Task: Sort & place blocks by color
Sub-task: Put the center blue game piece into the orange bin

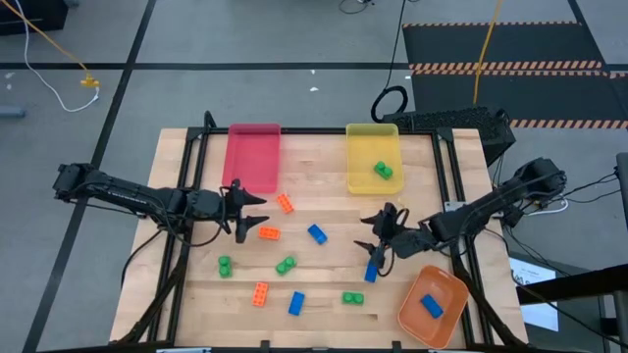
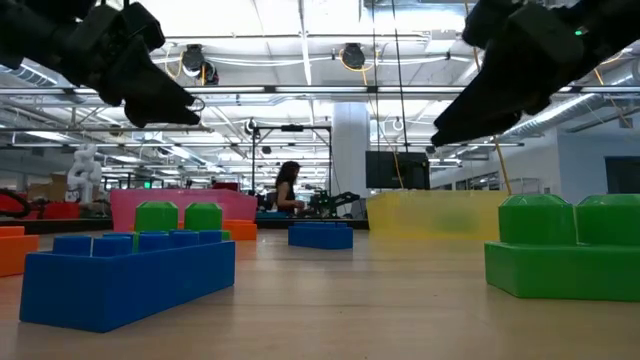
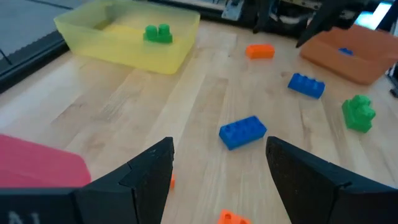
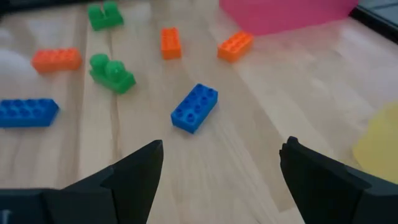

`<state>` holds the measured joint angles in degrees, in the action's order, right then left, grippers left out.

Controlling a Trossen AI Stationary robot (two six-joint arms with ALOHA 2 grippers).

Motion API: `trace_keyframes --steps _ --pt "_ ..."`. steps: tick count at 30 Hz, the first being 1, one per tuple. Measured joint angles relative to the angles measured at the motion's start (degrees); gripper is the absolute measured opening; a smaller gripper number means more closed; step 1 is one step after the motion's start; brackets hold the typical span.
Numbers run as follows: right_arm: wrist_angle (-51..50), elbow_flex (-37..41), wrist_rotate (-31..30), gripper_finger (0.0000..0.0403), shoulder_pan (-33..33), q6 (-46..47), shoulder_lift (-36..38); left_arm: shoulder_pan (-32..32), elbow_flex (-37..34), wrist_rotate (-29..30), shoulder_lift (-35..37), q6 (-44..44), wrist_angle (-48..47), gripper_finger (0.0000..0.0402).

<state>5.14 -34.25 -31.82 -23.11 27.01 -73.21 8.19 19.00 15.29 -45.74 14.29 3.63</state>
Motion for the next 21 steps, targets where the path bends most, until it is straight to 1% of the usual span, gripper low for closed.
trace_keyframes --steps 2,4,7,10,12,16,21 --pt "-0.06 -1.87 2.07 0.0304 1.4 -0.32 -2.55 0.0 0.0 0.01 0.0 0.05 -1.92 0.0255" --pt "-1.31 -4.17 5.66 0.0304 3.19 -0.33 -5.3 0.0 0.0 0.03 0.0 0.74 -3.19 0.0255" --pt "-5.28 -9.06 10.98 0.0304 6.12 -0.25 -10.07 0.0 0.0 0.07 0.0 2.0 -4.34 0.0255" --pt "-8.56 -14.58 14.05 0.0304 8.19 -1.61 -14.97 0.0 0.0 0.16 0.0 2.42 -4.38 0.0255" --pt "-9.8 -17.82 15.37 0.0304 8.96 -3.15 -17.81 0.0 0.0 0.2 0.0 2.51 -4.49 0.0255" --pt "-10.31 -22.89 15.63 0.0304 10.03 -5.5 -22.09 0.0 0.0 0.2 0.0 2.83 -5.97 0.0255" --pt "-10.13 -26.68 15.65 0.0304 11.91 -3.27 -25.93 0.0 0.0 0.24 -0.01 4.36 -8.58 0.0255"
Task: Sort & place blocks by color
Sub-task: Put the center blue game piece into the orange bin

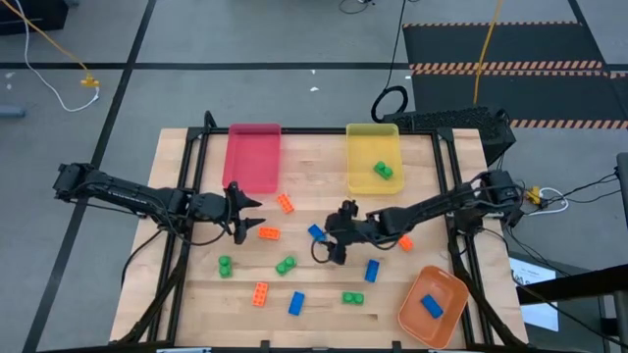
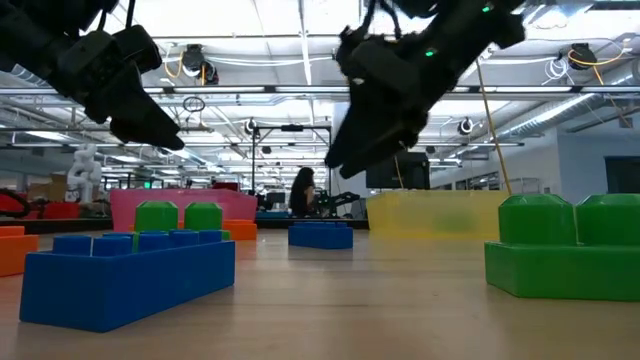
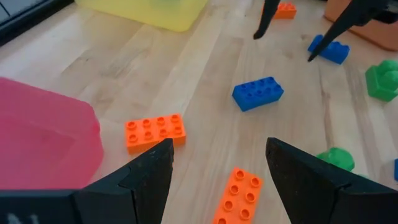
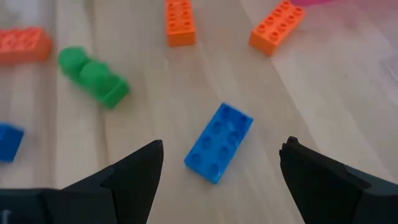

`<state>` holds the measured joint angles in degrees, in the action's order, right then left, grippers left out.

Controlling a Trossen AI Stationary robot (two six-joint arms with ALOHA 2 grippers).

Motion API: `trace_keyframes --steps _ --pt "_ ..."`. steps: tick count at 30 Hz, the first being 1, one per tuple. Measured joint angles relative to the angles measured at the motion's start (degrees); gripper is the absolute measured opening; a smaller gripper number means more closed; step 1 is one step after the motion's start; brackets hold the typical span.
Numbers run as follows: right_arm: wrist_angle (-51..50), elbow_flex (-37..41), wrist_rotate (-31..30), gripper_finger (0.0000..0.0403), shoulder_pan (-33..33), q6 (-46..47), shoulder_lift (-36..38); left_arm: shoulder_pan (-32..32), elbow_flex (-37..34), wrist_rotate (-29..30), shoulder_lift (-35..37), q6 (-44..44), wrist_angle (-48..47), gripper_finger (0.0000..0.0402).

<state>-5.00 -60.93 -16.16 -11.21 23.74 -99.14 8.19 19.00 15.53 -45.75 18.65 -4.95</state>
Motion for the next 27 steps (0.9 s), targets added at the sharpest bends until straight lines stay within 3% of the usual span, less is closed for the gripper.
trace_keyframes --steps 11,27 --pt "0.4 -2.44 2.89 0.0304 1.5 2.92 -6.8 0.0 0.0 0.04 0.01 0.33 0.24 0.0255" --pt "1.69 -2.66 -2.07 0.0299 1.43 0.05 -13.72 0.0 0.0 0.64 0.01 0.57 0.63 0.0255"
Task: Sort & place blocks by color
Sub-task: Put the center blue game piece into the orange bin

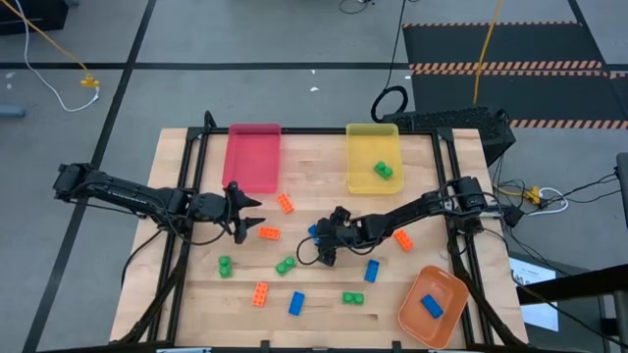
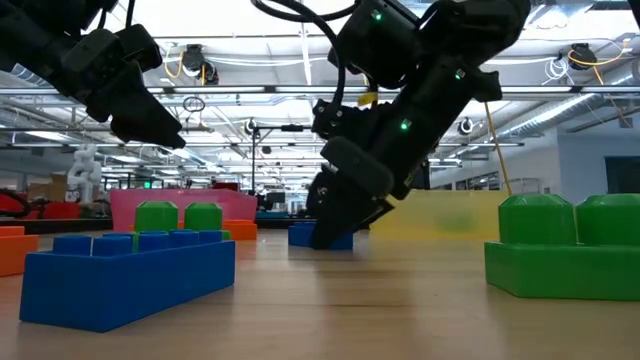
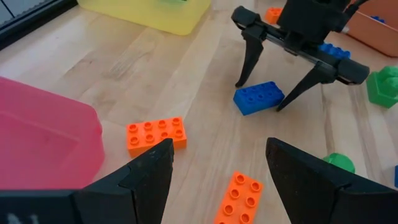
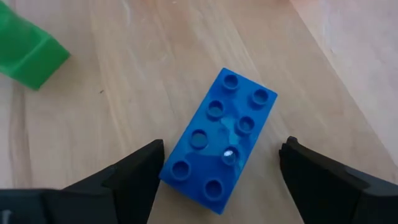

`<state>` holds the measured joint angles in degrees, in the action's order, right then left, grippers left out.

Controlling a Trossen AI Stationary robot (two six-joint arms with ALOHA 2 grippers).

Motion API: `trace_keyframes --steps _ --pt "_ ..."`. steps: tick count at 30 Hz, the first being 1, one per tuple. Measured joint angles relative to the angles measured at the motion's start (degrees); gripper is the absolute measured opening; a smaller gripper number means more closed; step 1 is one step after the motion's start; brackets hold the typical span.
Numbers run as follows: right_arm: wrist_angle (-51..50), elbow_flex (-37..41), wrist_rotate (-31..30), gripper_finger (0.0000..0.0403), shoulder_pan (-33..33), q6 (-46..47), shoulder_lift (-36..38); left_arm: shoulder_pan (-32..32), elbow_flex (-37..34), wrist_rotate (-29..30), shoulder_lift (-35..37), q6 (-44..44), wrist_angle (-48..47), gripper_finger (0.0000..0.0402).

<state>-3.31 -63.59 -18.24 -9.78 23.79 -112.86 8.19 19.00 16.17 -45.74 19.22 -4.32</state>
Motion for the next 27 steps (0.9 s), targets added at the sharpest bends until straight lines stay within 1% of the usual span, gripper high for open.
trace_keyframes --steps 4,8,11,15,18,21,27 --pt "-1.6 -0.09 -0.96 0.0279 -0.04 -0.34 -0.04 0.0 0.0 0.04 0.0 0.0 0.02 0.0255" --pt "-1.43 -0.01 0.48 0.0252 -0.02 -2.65 -0.1 0.0 0.0 0.08 0.0 0.02 -0.04 0.0255" --pt "-1.98 0.06 1.97 0.0209 0.02 -5.06 0.2 0.0 0.0 0.08 0.0 -0.01 -0.1 0.0255" --pt "-4.57 0.19 1.65 0.0125 -0.74 -7.47 1.9 0.0 0.0 1.13 0.0 -0.72 0.34 0.0255" --pt "-8.65 0.26 1.68 0.0123 -0.83 -8.21 3.87 0.0 0.0 2.41 0.0 -1.55 1.44 0.0255" --pt "-15.71 0.46 1.75 0.0123 -0.83 -6.86 7.09 0.0 0.0 2.44 -0.02 -2.62 1.51 0.0255" --pt "-30.9 0.46 2.7 0.0123 -2.65 -0.71 17.57 0.0 0.0 2.44 -0.02 -2.89 1.44 0.0255"
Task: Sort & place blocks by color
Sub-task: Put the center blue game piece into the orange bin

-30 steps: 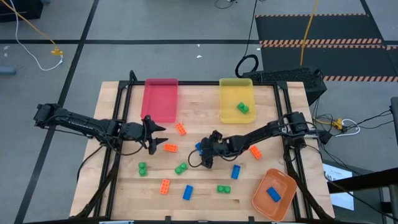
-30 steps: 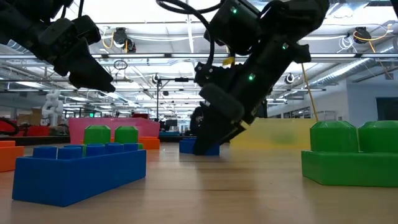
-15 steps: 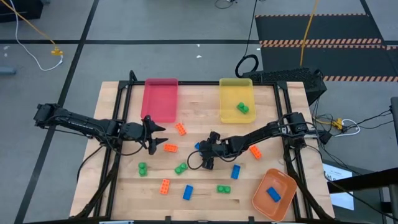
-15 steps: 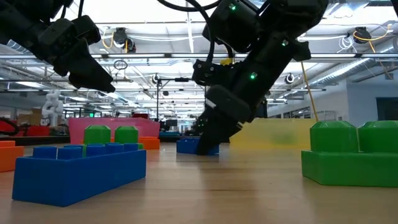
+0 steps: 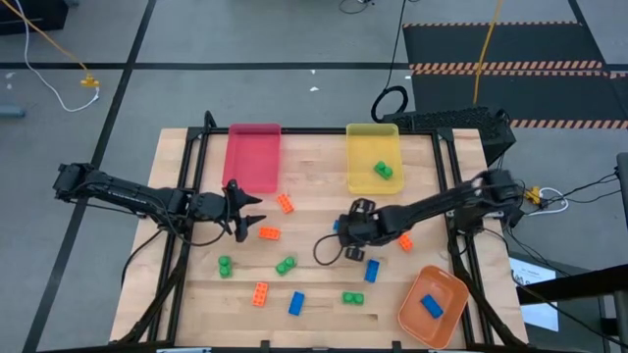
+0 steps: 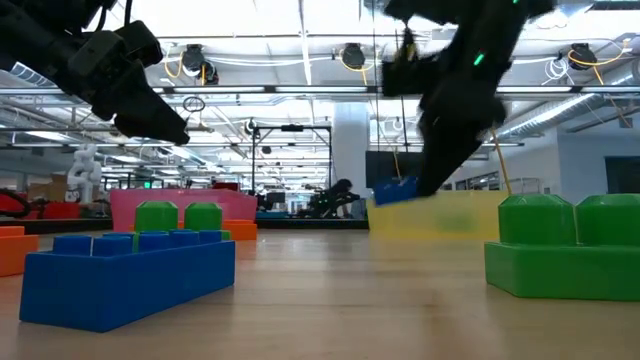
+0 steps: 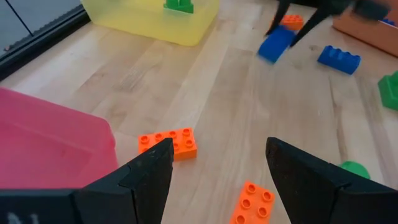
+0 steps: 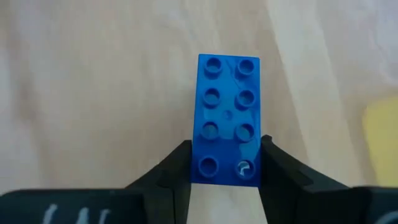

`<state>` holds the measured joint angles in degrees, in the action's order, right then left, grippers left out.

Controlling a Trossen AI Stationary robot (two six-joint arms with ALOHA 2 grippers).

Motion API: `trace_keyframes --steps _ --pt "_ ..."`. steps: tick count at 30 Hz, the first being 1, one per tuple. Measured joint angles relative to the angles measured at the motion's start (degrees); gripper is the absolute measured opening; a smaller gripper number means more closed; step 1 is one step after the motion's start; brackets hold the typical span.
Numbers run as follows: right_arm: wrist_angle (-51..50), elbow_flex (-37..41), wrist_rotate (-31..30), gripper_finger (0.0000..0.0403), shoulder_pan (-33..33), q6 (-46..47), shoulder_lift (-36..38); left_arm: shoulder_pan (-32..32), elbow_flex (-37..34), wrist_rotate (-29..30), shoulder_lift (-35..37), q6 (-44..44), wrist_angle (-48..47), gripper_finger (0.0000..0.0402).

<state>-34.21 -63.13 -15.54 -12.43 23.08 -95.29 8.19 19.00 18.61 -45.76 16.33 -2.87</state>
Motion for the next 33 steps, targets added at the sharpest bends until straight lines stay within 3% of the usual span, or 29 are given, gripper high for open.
trace_keyframes --steps 8,16,24,33 --pt "-10.09 -0.13 13.9 0.0123 -7.18 3.9 15.56 0.0 0.0 0.0 0.0 -1.18 0.04 0.0255" --pt "-19.26 -0.13 19.13 0.0123 -18.31 18.47 26.47 0.0 0.0 -0.02 0.0 -0.97 0.03 0.0255" --pt "-22.83 -0.15 23.42 0.0123 -30.19 40.89 26.32 0.68 0.0 -0.13 0.0 -1.82 -0.72 0.0255" --pt "-22.19 -0.17 24.75 0.0123 -40.98 56.97 21.62 3.55 0.0 -0.74 0.0 -6.04 -0.67 0.0255"
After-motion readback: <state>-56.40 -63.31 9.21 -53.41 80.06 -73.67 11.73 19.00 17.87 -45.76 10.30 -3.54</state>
